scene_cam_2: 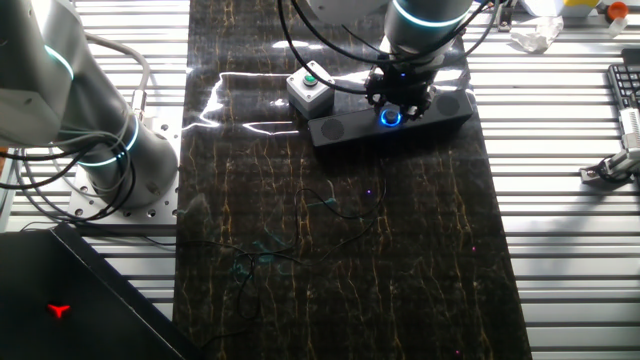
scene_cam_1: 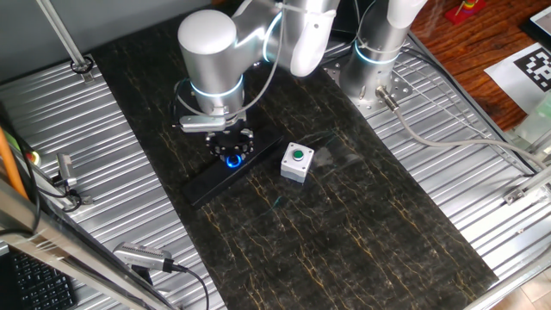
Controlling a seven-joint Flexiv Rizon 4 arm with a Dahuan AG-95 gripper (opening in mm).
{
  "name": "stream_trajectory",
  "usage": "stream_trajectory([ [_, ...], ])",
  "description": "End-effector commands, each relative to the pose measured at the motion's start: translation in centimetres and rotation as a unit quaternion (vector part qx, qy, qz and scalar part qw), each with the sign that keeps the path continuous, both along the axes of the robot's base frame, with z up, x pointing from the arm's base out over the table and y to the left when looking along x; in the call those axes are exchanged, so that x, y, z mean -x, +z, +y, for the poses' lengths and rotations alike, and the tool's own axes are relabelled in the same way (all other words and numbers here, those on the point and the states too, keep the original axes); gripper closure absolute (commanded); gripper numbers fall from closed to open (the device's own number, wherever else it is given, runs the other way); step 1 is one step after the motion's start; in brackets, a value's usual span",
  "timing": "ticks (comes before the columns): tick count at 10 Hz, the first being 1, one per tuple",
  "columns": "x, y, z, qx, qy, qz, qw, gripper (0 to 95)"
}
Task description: Turn the knob to decrease the volume of the speaker
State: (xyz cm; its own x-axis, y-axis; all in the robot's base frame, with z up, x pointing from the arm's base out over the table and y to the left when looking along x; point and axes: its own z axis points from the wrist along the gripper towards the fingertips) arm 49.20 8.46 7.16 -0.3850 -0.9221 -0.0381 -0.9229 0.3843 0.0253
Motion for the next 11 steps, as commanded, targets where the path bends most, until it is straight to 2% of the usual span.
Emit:
stream_trajectory([
  [1,0.02,-0.04,0.03,0.001,0.005,0.000,1.0000,57.0],
  [11,0.08,-0.51,0.09,0.003,0.001,-0.002,1.0000,57.0],
])
